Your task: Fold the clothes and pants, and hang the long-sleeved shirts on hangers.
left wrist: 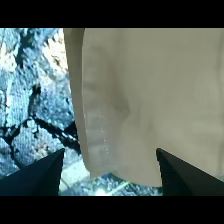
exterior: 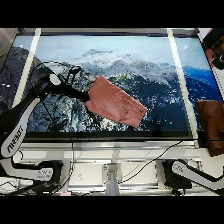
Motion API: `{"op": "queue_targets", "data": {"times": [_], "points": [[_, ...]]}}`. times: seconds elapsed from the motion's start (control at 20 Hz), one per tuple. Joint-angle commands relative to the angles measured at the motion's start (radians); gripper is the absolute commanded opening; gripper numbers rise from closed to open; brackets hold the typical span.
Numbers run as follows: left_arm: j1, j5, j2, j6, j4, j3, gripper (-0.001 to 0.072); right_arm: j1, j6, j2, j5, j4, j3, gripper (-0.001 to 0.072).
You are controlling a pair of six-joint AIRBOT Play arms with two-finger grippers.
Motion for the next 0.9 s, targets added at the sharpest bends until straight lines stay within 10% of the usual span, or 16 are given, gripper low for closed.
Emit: {"op": "queue_targets", "data": {"times": [0.0, 0.35, 0.6, 0.7, 0.85], "points": [[-0.003, -0.048, -0.017, -0.016, 0.022, 0.0, 0.0611, 0.0, -0.016, -0.021, 0.076, 0.023, -0.112, 0.0451], [-0.004, -0.042, -0.046, -0.031, -0.056, 0.0, 0.061, 0.023, -0.166, -0.021, -0.02, 0.435, -0.643, 0.0432], [-0.004, -0.015, -0.089, -0.031, -0.159, 0.0, 0.044, 0.172, -0.219, -0.021, -0.064, 0.463, -0.79, 0.0432], [-0.004, -0.014, -0.098, -0.031, -0.162, 0.0, 0.0203, 0.251, -0.238, -0.021, -0.064, 0.462, -0.824, 0.0432], [-0.004, -0.015, -0.098, -0.031, -0.179, 0.001, 0.0163, 0.363, -0.251, -0.021, -0.094, 0.463, -0.88, 0.0416]]}}
